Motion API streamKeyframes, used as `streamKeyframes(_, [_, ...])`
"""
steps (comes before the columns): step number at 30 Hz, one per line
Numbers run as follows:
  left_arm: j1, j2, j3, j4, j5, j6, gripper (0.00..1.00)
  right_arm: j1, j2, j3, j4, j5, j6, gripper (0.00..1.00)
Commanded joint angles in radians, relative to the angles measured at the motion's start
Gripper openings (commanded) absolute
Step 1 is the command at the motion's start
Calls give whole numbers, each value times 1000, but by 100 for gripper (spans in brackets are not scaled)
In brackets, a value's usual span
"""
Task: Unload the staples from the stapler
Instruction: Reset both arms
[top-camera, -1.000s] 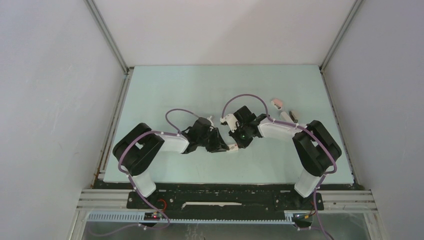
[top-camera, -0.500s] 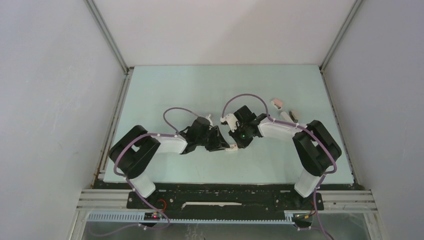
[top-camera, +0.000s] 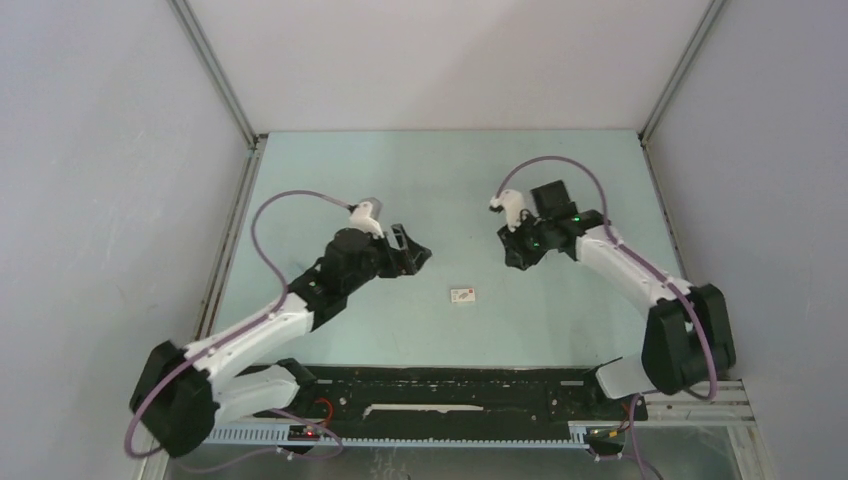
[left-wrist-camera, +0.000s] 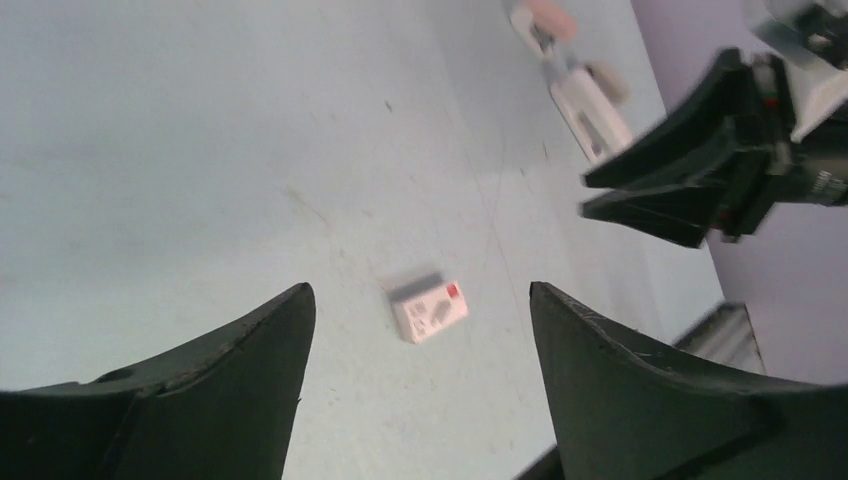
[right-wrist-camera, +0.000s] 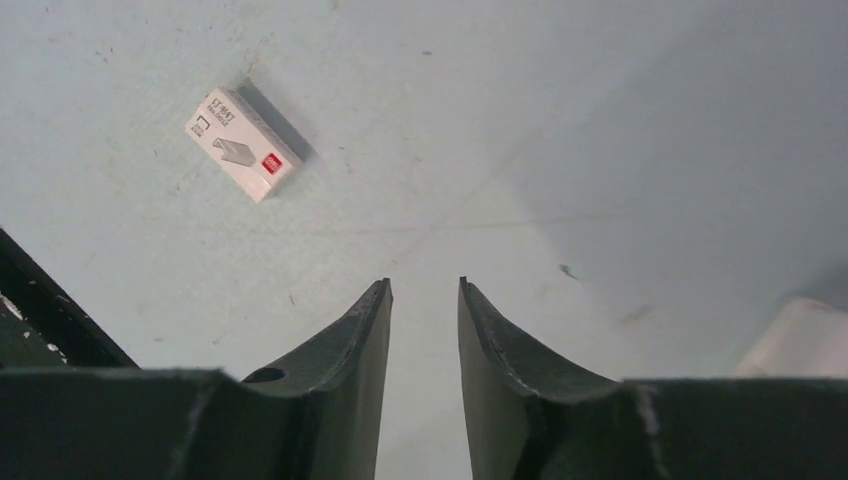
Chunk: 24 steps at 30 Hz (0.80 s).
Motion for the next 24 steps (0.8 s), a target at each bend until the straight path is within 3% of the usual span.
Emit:
streamKeyframes(1, [90,-149,8,-130,-101,150,87,-141,-123,56,-93,-157,-101,43])
streamKeyframes(7, [245,-363,-7,-169,-84,151,100,-322,-253,125,-171,-205,-145,59])
streamKeyframes(15, [391,-481,86,-269,-14,186,100,-497,-280,315,-288,-308,-162,96])
streamKeyframes(24, [480,-502,211,-348,96,180,100,-545,-270,502,-387,-354,-138,100])
